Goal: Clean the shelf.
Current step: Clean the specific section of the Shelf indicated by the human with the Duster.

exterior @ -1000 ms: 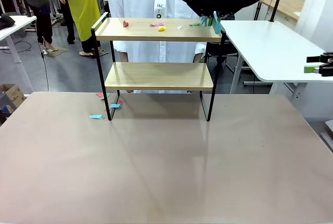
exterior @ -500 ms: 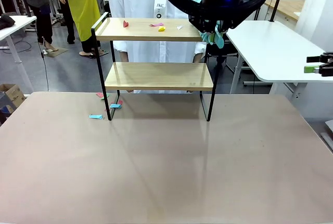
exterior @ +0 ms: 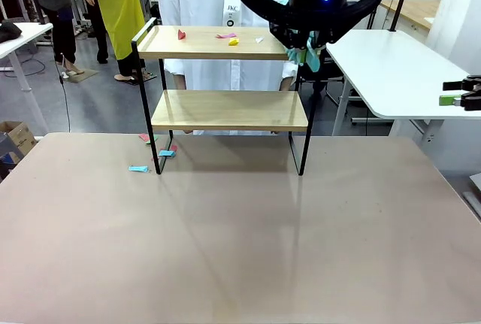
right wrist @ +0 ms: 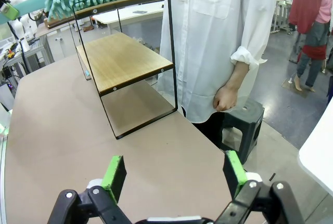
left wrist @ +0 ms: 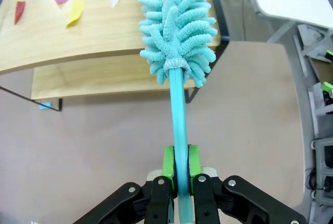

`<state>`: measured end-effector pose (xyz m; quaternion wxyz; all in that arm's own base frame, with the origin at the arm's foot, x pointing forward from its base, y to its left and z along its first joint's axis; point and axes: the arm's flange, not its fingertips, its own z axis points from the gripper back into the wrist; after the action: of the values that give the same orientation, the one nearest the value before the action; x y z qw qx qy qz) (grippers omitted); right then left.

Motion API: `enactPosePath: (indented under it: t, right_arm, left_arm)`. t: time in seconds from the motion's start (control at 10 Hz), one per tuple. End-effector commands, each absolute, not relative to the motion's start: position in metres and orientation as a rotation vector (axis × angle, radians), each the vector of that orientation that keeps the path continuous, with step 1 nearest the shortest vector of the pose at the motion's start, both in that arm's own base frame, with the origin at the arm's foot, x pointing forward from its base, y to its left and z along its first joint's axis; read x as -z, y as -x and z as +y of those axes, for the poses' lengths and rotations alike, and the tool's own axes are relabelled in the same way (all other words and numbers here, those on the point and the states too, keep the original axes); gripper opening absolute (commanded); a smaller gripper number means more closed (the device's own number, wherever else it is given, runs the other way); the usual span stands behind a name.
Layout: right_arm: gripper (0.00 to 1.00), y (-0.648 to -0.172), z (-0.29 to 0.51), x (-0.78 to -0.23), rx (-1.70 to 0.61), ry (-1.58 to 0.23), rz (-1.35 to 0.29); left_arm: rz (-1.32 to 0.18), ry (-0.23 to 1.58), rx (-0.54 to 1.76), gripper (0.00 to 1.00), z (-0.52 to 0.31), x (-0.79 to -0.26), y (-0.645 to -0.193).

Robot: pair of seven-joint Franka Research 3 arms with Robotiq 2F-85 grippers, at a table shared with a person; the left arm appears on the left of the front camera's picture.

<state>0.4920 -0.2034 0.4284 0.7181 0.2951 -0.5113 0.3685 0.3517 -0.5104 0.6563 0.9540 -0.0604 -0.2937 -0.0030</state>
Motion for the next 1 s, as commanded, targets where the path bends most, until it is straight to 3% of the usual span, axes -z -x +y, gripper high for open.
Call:
enactPosePath:
  t: [0.0,0.6,0.9]
  right_arm:
    - [1.00,-0.492,-0.202,-0.431,-0.819,-0.649,-1.135]
    - [1.00,-0.492,-0.202,-0.431,-0.819,-0.649,-1.135]
    - [1.00,-0.492,-0.202,-0.431,-0.819,-0.649,-1.135]
  left_arm:
    - [-0.566,0.052,-0.002,0.13,-0.495,-0.663,-0.354]
    - [-0.495,-0.081,-0.013,0.13,-0.426,-0.662,-0.362]
    - [-0.509,-0.231,0.014,0.13,-0.399,-0.659,-0.365]
